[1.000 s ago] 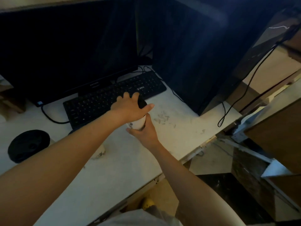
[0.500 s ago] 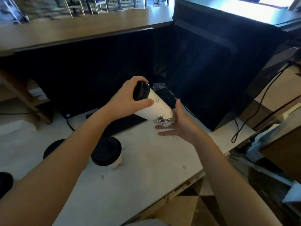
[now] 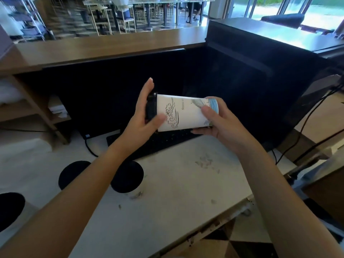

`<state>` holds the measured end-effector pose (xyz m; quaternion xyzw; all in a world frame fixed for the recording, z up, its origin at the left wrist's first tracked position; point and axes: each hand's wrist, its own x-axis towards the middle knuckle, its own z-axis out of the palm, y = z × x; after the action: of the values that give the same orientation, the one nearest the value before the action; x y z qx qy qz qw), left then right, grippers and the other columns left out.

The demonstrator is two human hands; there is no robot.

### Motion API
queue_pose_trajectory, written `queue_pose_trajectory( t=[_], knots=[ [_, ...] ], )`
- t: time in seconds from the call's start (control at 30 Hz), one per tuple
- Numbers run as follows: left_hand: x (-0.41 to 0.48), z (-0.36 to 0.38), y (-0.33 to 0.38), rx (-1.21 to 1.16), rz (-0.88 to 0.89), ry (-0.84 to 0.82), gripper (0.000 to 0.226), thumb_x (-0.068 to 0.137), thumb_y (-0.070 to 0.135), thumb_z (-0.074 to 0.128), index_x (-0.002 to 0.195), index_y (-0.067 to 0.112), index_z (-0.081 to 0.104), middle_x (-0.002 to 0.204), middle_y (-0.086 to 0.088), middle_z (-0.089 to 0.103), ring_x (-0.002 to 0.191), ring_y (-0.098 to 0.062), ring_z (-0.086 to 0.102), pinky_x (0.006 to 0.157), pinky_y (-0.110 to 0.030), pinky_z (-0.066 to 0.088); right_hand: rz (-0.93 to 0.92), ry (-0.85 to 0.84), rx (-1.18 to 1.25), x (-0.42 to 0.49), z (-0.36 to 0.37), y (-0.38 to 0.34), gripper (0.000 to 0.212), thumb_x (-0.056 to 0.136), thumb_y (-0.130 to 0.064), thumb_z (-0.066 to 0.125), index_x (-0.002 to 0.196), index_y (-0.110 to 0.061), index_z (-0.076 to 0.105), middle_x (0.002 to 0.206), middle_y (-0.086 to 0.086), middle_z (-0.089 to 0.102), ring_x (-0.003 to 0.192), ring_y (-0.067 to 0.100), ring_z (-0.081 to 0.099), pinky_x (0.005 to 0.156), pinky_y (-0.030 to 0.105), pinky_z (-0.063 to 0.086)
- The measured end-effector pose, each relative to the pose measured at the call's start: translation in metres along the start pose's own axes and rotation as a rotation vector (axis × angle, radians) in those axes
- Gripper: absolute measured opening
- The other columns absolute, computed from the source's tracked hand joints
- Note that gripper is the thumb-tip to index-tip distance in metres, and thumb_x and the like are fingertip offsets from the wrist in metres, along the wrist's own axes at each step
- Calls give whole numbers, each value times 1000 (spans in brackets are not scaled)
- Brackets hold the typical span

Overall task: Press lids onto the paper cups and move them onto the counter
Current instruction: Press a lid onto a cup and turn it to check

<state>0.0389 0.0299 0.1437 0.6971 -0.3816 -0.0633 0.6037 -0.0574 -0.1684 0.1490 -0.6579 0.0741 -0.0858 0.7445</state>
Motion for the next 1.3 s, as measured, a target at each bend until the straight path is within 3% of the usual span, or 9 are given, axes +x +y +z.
queue_pose_trajectory(
  t=[0.13, 0.37, 0.5, 0.67, 0.87, 0.97, 1.07, 1.2, 1.3],
  knots=[
    [0, -6, 1, -509, -460, -113, 53, 83, 61, 41, 131, 40, 46, 136, 0, 52, 126, -27, 51, 87, -55, 52, -77, -82, -36, -7, -4, 0, 45, 82, -20, 65, 122, -26, 45, 124, 3, 55, 116, 23, 59, 87, 39, 55],
    [4, 0, 8, -531, -582, -47, 21, 92, 37, 48, 110, 30, 57, 110, 0, 62, 94, -20, 66, 64, -43, 59, -136, -197, -228, -6, -13, -12, 58, 77, 10, 66, 113, -31, 45, 127, -2, 51, 114, 13, 59, 77, 27, 55],
    [3, 8, 3, -330, -398, 57, 38, 87, 20, 61, 117, 35, 44, 117, 2, 54, 100, -17, 60, 63, -26, 57, -15, -100, -153, 4, -16, -3, 47, 89, -19, 60, 130, -29, 40, 128, -3, 53, 116, 18, 57, 86, 34, 55],
    [-2, 9, 5, 195, -16, 100, 71, 74, 31, 74, 127, 41, 29, 130, 7, 38, 114, -10, 47, 88, -18, 47, 275, -70, -33, 11, -10, 6, 56, 87, -65, 30, 124, -29, 53, 120, 10, 64, 107, 25, 65, 81, 42, 58],
    [2, 0, 3, 309, 211, -25, 86, 68, 39, 73, 137, 35, 22, 138, 16, 28, 132, -5, 33, 108, -27, 39, 192, -33, 106, 12, -1, 0, 39, 95, -46, 43, 121, -20, 54, 109, 11, 66, 91, 23, 70, 74, 36, 59],
    [3, -8, 2, 158, 46, -98, 96, 72, 38, 76, 140, 46, 9, 141, 25, 23, 132, 3, 33, 102, -15, 40, 94, -22, 194, 11, -4, 3, 38, 94, -26, 54, 128, -11, 45, 122, 14, 61, 104, 26, 66, 79, 40, 58],
    [6, -17, -3, -206, -265, -87, 90, 78, 39, 65, 145, 47, 4, 136, 22, 33, 127, -12, 46, 91, -32, 53, 7, -82, 203, 11, -9, 4, 42, 84, -7, 65, 120, -17, 46, 124, 14, 59, 109, 29, 63, 89, 46, 55],
    [12, -19, -1, -497, -475, -146, 62, 71, 67, 57, 126, 39, 54, 119, 8, 66, 113, -26, 61, 78, -50, 57, -85, -215, 134, 13, -14, 0, 60, 69, 0, 77, 115, -24, 49, 119, 11, 58, 110, 28, 61, 93, 44, 52],
    [17, -16, 7, -537, -544, -136, 39, 71, 58, 46, 96, 37, 68, 100, 6, 74, 99, -24, 68, 72, -50, 58, -158, -284, 52, 14, -13, -4, 62, 68, 5, 76, 115, -25, 48, 116, 7, 58, 108, 26, 59, 94, 43, 49]
  ],
)
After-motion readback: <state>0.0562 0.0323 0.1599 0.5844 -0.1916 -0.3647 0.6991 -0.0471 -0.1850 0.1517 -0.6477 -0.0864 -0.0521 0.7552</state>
